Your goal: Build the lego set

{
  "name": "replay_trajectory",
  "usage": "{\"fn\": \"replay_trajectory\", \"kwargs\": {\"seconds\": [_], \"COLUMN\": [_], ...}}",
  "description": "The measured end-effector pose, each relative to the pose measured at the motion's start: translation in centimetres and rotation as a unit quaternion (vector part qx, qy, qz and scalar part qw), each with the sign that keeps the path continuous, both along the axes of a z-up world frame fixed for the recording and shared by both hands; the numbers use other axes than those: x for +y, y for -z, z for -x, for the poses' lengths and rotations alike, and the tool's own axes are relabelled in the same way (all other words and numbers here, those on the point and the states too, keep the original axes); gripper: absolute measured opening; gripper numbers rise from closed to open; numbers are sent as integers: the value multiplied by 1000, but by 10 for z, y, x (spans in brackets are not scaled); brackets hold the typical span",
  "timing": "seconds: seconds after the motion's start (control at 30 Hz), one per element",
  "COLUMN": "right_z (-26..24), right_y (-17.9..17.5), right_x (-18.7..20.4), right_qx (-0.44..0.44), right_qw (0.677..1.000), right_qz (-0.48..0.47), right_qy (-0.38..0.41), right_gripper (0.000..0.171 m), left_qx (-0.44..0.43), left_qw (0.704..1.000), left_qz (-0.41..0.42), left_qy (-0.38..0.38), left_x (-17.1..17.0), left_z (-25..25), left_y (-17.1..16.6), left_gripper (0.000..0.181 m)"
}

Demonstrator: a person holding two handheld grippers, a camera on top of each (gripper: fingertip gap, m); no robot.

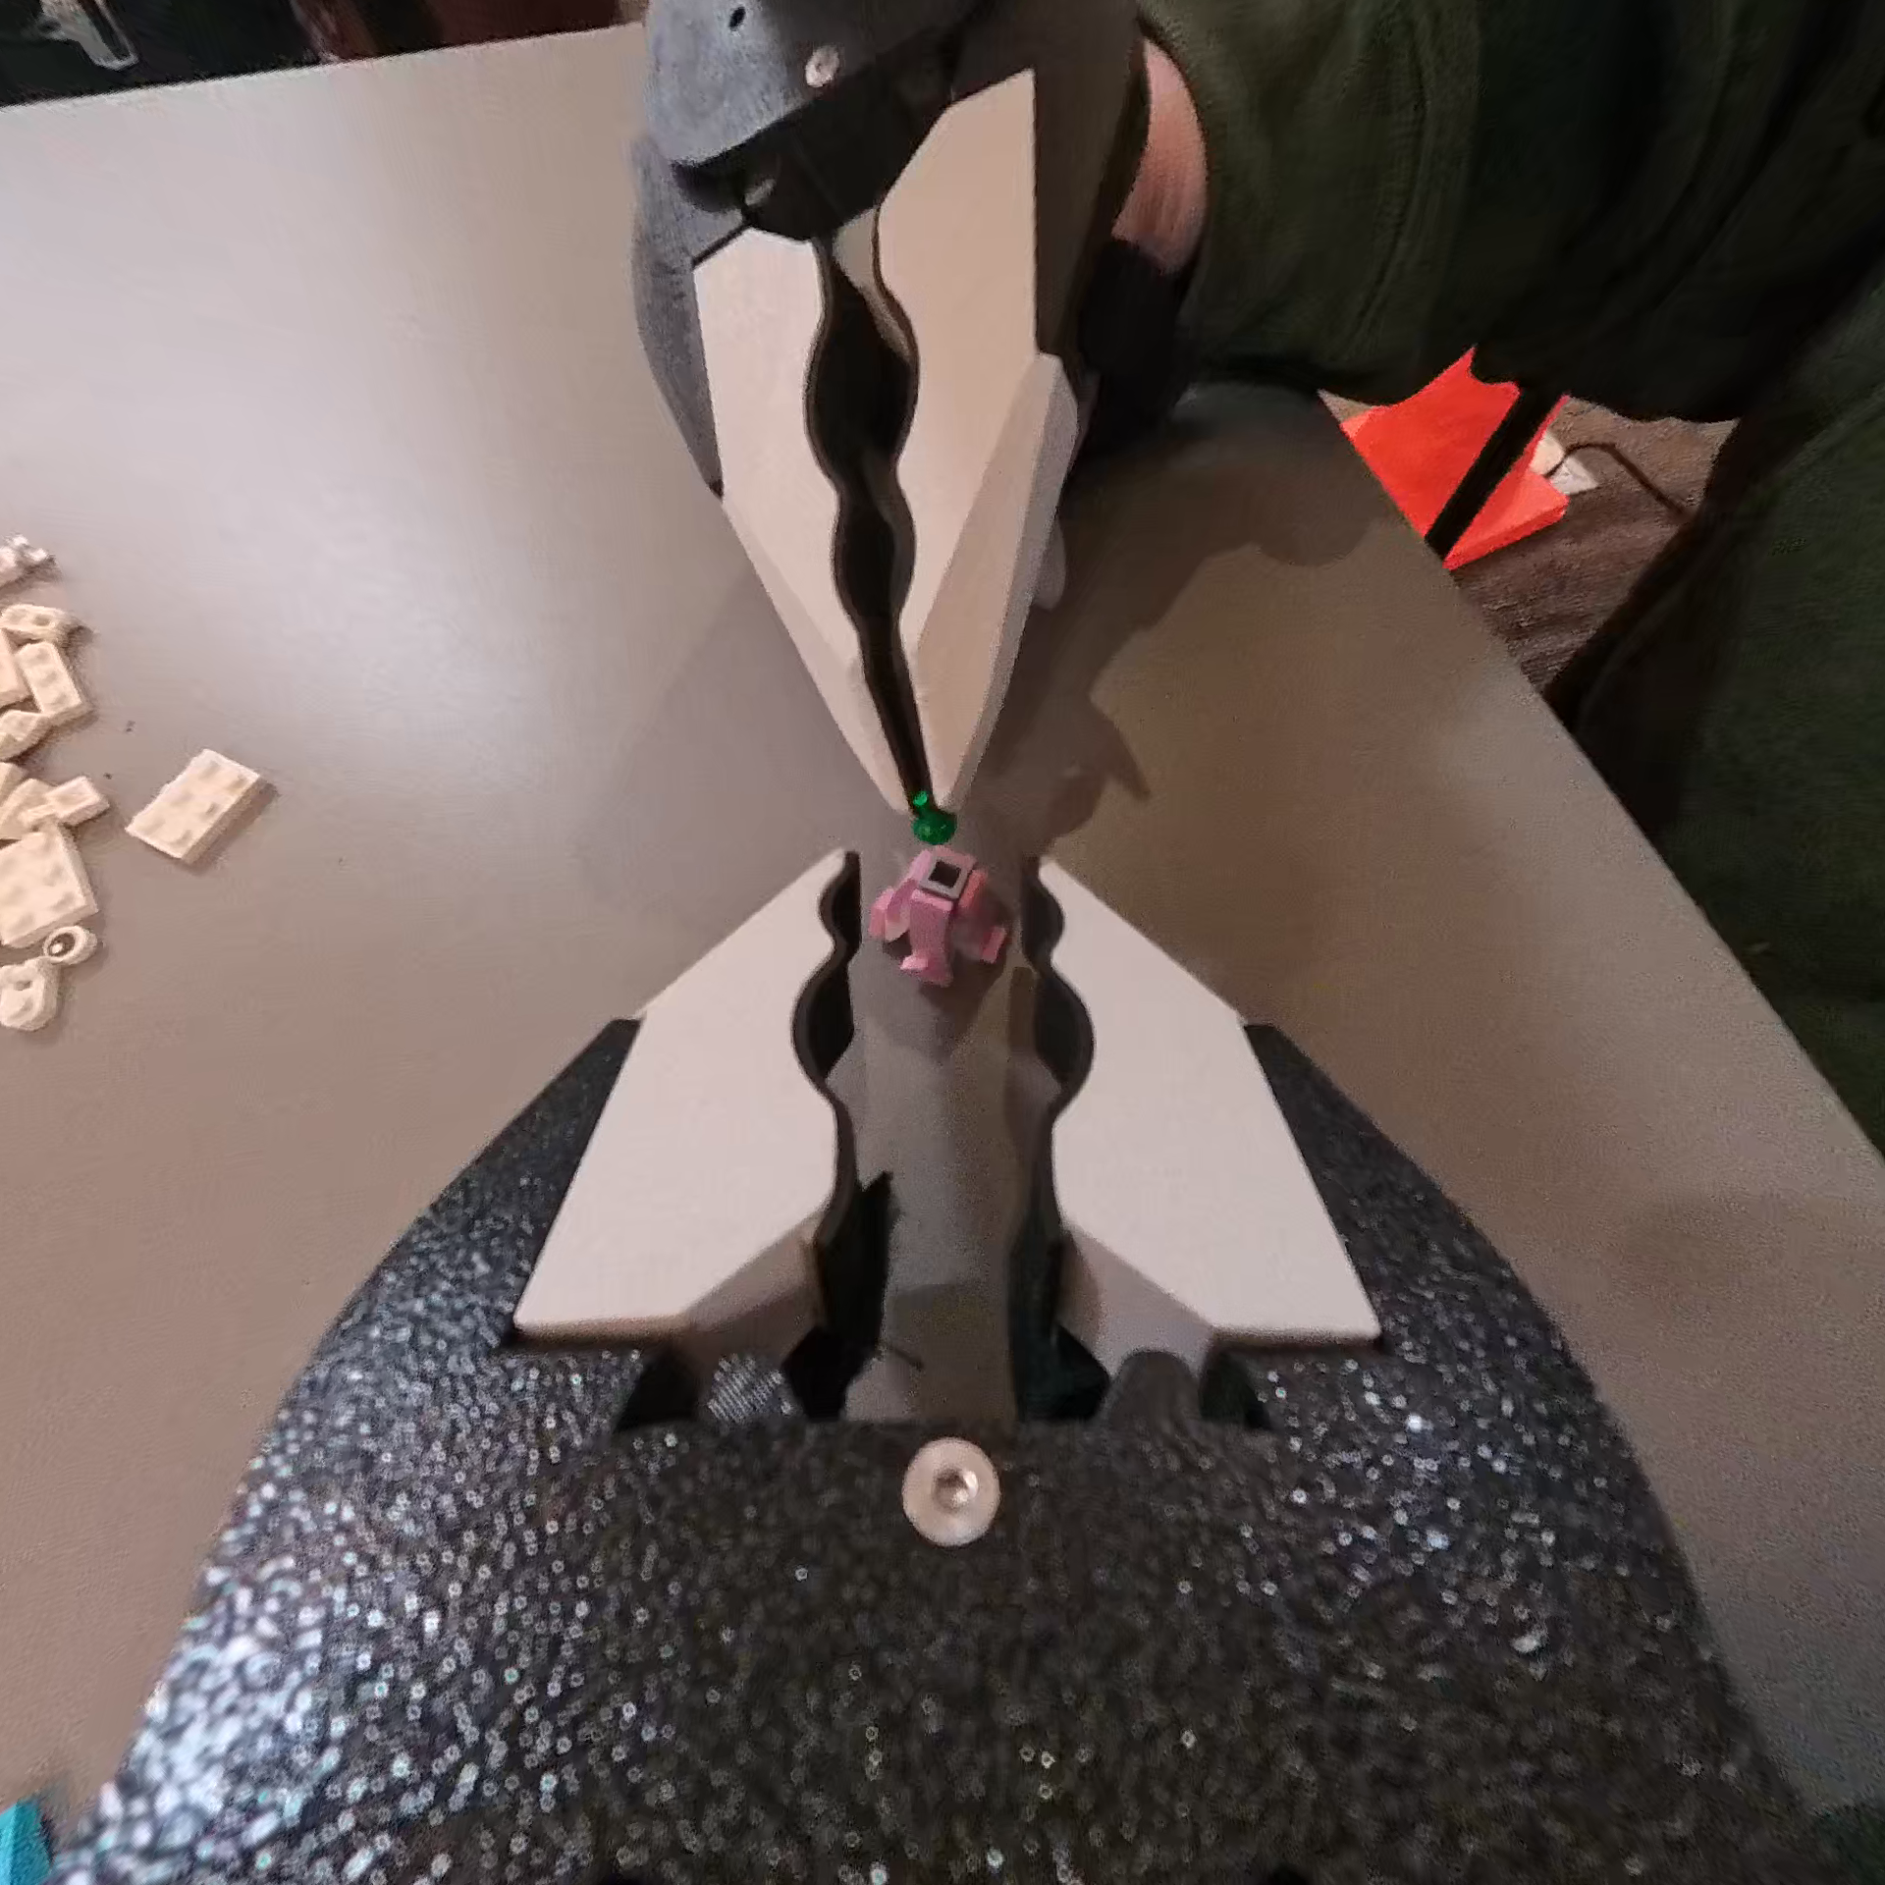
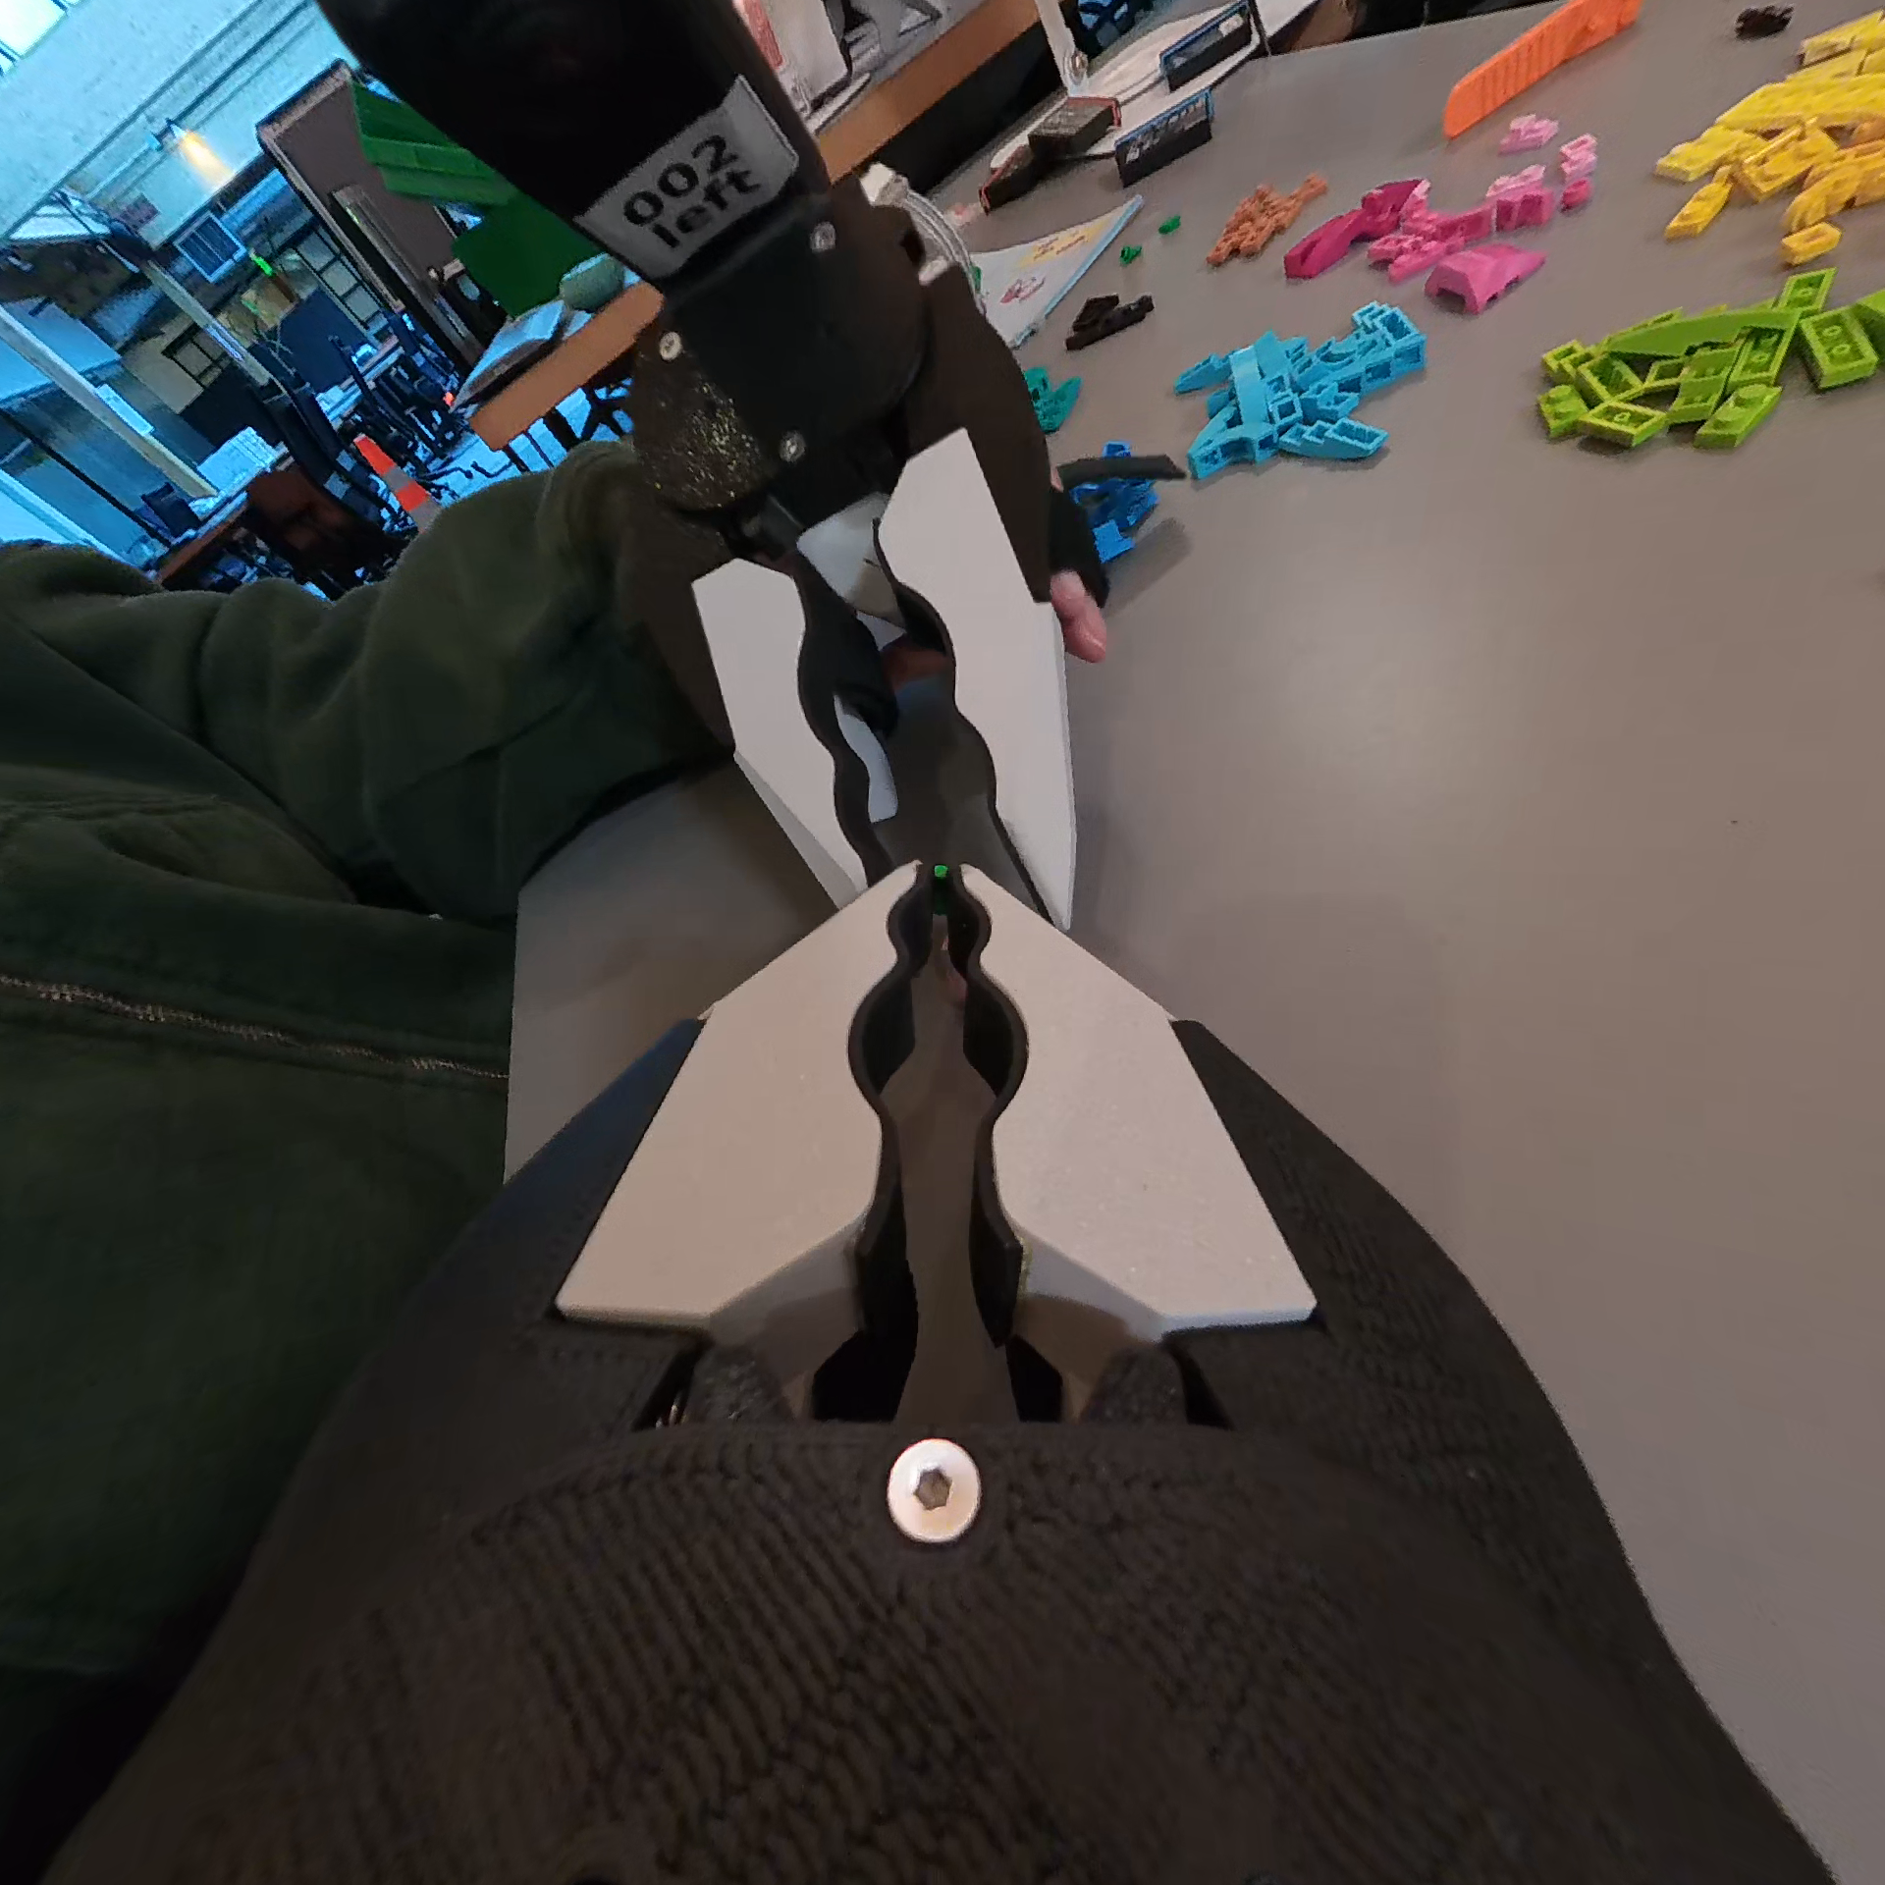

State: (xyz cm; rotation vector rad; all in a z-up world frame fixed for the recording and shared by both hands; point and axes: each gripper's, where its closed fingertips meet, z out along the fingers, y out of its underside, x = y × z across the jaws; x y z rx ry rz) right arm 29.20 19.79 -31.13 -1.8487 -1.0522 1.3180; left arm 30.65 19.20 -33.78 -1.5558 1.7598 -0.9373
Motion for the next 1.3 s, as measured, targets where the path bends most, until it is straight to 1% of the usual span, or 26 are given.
{"fn": "replay_trajectory", "kwargs": {"seconds": [0.23, 0.37, 0.63, 0.83, 0.93, 1.1, 1.3], "right_z": [0, -1, 0, 2, 4, 5, 7], "right_y": [-1, -1, -3, 2, 4, 5, 6], "right_x": [1, 1, -3, -5, -7, -8, -8], "right_qx": [5, 7, 11, -8, -17, -23, -30], "right_qw": [1000, 1000, 1000, 1000, 1000, 999, 999], "right_qz": [5, 2, -5, -8, -11, -16, -28], "right_qy": [0, 0, -10, -18, -23, -25, -22], "right_gripper": [0, 0, 0, 0, 0, 0, 0], "left_qx": [9, -5, -26, 5, 10, 11, 12], "left_qw": [1000, 1000, 999, 1000, 1000, 1000, 999], "left_qz": [2, 4, -4, -21, -23, -12, 7], "left_qy": [13, 13, -22, -15, -15, -15, -34], "left_x": [-3, -10, -4, -7, -8, -8, -5], "left_z": [1, 5, 4, 2, 2, 1, 1], "left_y": [11, 6, 2, 12, 13, 13, 13], "left_gripper": [26, 25, 32, 28, 22, 19, 19]}}
